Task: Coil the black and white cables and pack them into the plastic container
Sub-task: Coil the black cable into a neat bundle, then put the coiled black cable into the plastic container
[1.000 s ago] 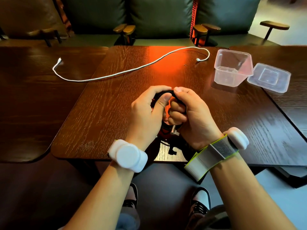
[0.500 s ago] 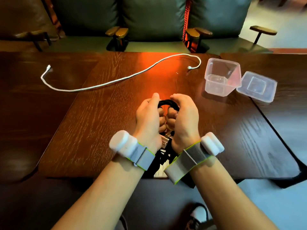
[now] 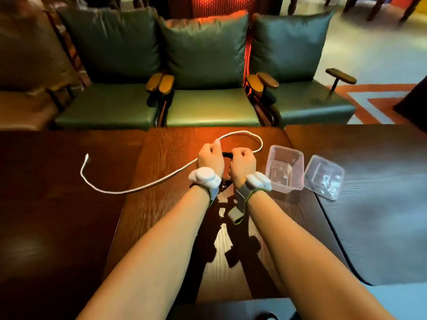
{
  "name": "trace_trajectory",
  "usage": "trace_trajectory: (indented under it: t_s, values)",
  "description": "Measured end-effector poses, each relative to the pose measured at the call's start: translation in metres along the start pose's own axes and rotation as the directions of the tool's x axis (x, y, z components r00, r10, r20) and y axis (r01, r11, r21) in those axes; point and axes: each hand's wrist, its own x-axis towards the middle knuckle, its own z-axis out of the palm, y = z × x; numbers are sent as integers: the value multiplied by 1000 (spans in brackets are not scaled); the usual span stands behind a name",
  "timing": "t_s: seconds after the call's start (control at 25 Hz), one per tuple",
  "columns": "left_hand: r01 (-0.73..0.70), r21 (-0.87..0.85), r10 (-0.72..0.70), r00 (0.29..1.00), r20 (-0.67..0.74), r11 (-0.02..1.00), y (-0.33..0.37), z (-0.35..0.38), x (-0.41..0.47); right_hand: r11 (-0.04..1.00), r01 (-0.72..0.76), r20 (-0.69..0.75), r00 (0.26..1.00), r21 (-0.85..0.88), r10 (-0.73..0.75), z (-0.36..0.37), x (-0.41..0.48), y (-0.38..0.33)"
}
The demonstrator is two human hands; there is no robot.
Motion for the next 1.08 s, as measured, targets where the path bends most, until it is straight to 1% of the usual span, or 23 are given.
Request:
trace_trajectory:
  t_s: [0.08,0.16,0.2,0.24,0.28,0.36,0.4,0.44,0.52,0.6,0.68,0.76,0.84,0.88,0.92,1.0,1.04,1.08]
  values:
    - [-31,7,31,1000,4,1000,-5,11,17,997,75,74,994,4,-75,1,19,2]
    - [-76,10,76,997,4,997,-12,22,29,984,177,109,978,-12,-175,-2,32,13]
    - [-91,-1,91,996,-1,996,-17,28,29,966,247,130,963,-76,-236,-8,33,20]
    - [-77,-4,77,997,-14,997,-18,33,29,940,300,149,949,-163,-278,-15,35,25]
    - [-43,15,43,999,8,999,-20,34,21,928,311,171,945,-205,-279,-25,31,34]
    - [-2,33,1,1000,29,999,-18,37,14,932,306,230,938,-192,-260,-44,25,39]
    - [23,68,-26,999,44,997,-12,40,12,947,282,277,932,-154,-233,-54,24,37]
    - [32,92,-35,999,29,995,-9,44,15,961,254,311,927,-113,-208,-63,27,34]
    - [24,152,-29,999,28,988,-4,58,26,968,243,312,926,-67,-211,-78,39,27]
    - [1,269,-18,998,59,963,-3,78,29,955,273,300,926,-116,-228,-94,55,24]
    - [23,316,-59,993,105,949,-5,106,29,921,318,272,928,-225,-254,-113,74,23]
    - [26,253,-83,973,217,967,-7,133,28,878,322,252,937,-355,-242,-131,93,24]
    - [-17,206,-55,938,342,978,-2,164,22,833,284,222,955,-475,-198,-154,112,19]
    - [-41,208,-45,918,395,977,1,176,18,789,272,211,960,-551,-183,-164,121,17]
    - [-66,234,-43,900,434,970,1,186,16,723,266,208,963,-638,-171,-174,128,15]
    - [-140,325,-44,866,498,935,0,203,12,559,245,200,970,-792,-141,-187,138,12]
    - [-197,379,-32,854,520,904,-3,209,14,504,235,199,972,-831,-125,-189,142,12]
    - [-272,447,-14,843,538,853,-5,212,15,471,226,198,974,-853,-110,-190,146,13]
